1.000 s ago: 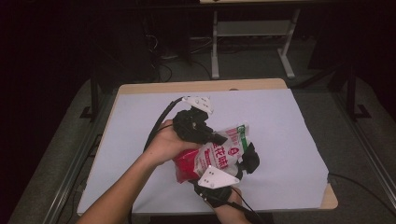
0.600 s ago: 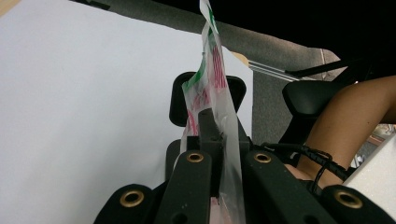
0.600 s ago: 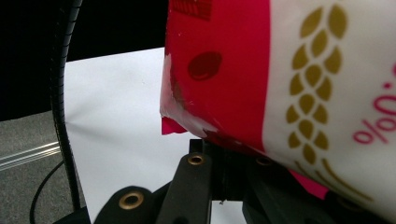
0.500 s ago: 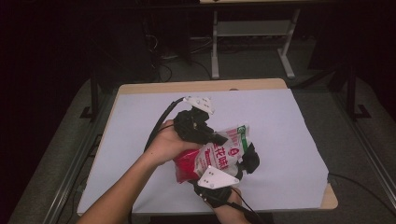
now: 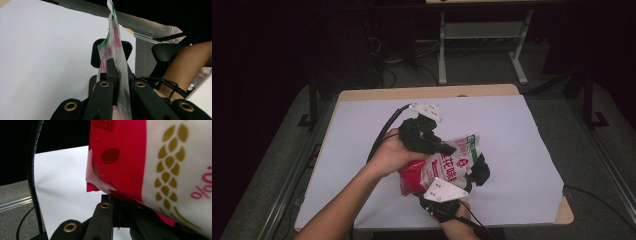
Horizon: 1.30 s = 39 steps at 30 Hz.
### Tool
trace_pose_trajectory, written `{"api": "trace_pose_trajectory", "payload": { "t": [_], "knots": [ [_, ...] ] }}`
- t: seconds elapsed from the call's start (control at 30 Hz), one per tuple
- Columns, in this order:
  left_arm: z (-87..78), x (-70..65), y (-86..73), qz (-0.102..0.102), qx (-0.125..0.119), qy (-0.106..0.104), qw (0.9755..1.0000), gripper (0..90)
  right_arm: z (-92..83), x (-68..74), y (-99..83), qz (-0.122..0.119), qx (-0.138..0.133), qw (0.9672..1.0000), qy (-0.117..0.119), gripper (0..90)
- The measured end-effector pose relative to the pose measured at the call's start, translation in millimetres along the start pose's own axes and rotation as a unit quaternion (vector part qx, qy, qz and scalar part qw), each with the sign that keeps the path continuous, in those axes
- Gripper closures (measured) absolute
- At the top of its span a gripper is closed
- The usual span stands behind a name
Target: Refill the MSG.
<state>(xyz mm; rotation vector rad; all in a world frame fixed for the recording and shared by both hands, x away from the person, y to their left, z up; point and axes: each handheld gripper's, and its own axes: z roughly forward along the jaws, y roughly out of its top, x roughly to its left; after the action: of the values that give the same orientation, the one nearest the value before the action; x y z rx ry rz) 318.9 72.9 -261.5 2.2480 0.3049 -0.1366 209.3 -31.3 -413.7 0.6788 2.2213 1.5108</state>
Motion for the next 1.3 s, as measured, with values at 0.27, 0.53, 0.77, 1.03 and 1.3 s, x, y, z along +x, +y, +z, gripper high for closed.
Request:
{"api": "trace_pose_trajectory", "payload": {
  "t": [0.27, 0.53, 0.77, 1.03, 1.3],
  "knots": [
    [0.8, -0.7, 0.2, -0.002, 0.001, -0.002, 1.0, 90.0, 0.1, 0.5, 0.0, 0.0, -0.002, 1.0, 0.001, 90.0],
    [2.1, -0.2, 0.6, -0.002, 0.004, -0.001, 1.0, 90.0, 0.5, 0.1, -0.1, 0.003, -0.002, 1.0, 0.001, 90.0],
    [3.0, -0.4, 0.9, -0.001, 0.004, -0.002, 1.0, 90.0, 0.6, 0.4, -0.1, 0.002, -0.002, 1.0, 0.002, 90.0],
    [4.6, -0.8, 1.0, -0.002, 0.004, -0.004, 1.0, 90.0, 0.8, 0.7, -0.2, 0.003, -0.002, 1.0, 0.002, 90.0],
    [5.2, -0.2, 0.6, -0.001, 0.005, -0.004, 1.0, 90.0, 1.1, 0.5, -0.4, 0.003, -0.001, 1.0, 0.002, 90.0]
  ]
}}
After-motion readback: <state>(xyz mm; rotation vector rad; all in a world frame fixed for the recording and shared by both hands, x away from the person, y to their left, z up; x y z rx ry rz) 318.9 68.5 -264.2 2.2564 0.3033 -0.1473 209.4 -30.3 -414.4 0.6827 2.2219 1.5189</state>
